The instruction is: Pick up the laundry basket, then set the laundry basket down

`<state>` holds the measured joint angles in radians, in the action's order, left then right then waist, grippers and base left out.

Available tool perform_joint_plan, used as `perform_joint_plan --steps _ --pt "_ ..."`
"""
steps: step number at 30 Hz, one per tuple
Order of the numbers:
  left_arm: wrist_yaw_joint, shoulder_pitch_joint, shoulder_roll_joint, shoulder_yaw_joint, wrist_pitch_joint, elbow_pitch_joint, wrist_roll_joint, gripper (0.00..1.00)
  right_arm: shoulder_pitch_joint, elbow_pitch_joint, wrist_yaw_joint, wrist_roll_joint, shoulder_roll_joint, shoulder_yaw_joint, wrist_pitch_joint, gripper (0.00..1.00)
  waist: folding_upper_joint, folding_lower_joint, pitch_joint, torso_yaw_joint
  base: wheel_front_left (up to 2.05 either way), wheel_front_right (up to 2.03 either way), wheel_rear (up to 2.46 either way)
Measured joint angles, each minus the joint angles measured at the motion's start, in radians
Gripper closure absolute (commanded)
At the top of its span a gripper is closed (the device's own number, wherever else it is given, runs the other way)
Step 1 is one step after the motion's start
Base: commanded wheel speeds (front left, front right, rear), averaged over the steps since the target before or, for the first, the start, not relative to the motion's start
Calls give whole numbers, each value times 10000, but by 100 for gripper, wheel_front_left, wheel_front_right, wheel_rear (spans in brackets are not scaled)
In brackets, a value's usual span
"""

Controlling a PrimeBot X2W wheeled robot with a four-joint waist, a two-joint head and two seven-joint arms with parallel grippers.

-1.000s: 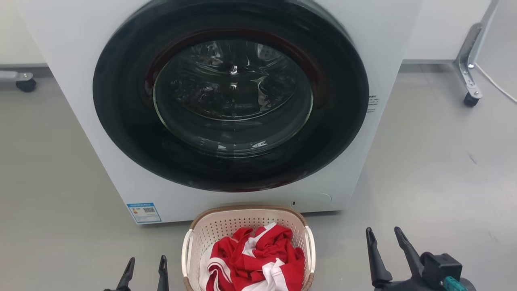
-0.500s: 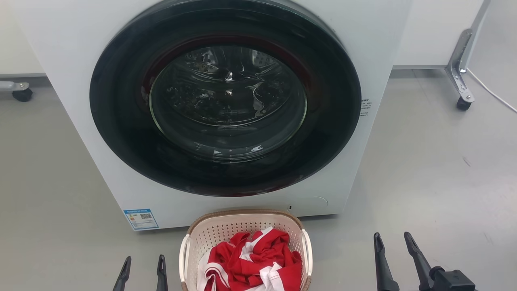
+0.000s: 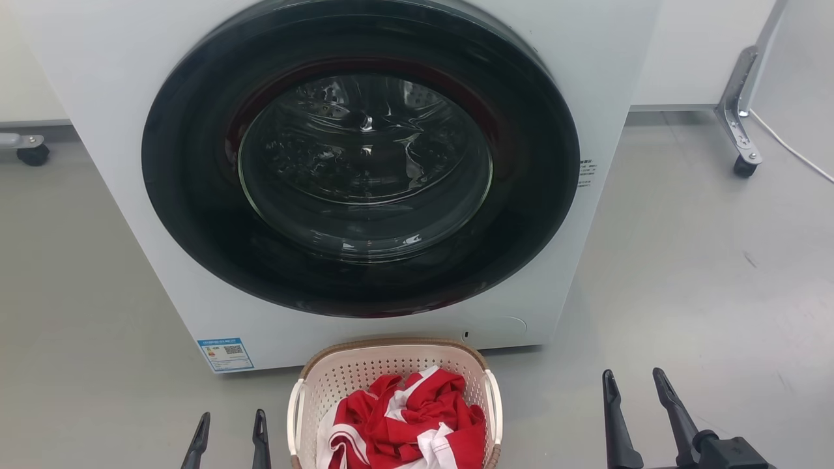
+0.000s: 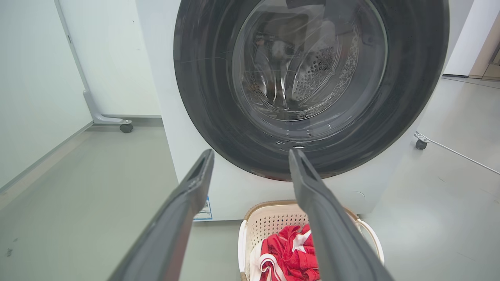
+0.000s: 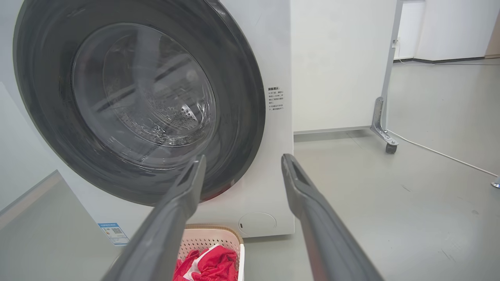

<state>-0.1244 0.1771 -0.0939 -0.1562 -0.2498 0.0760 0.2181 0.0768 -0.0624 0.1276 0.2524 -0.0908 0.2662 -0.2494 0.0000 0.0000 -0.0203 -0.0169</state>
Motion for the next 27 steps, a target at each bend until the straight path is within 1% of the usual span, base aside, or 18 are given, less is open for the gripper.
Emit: perform_joint_plan --steps 8,9,15,21,27 --pt "0 26 25 69 0 4 -132 0 6 155 0 -67 86 -56 0 0 0 0 39 -37 0 0 0" --pt "10 27 31 61 13 115 -127 100 7 63 -2 -61 88 -40 19 100 0 0 39 -37 0 0 0" --pt "21 171 42 69 21 589 -58 100 202 -481 -27 -2 109 -13 33 100 0 0 44 -36 0 0 0" --pt "180 150 58 201 209 711 479 100 162 -539 -150 629 123 -257 213 100 0 0 58 -22 0 0 0" --pt "301 84 88 334 500 788 1519 100 129 -690 -314 1561 142 -502 470 100 0 0 70 -10 0 0 0"
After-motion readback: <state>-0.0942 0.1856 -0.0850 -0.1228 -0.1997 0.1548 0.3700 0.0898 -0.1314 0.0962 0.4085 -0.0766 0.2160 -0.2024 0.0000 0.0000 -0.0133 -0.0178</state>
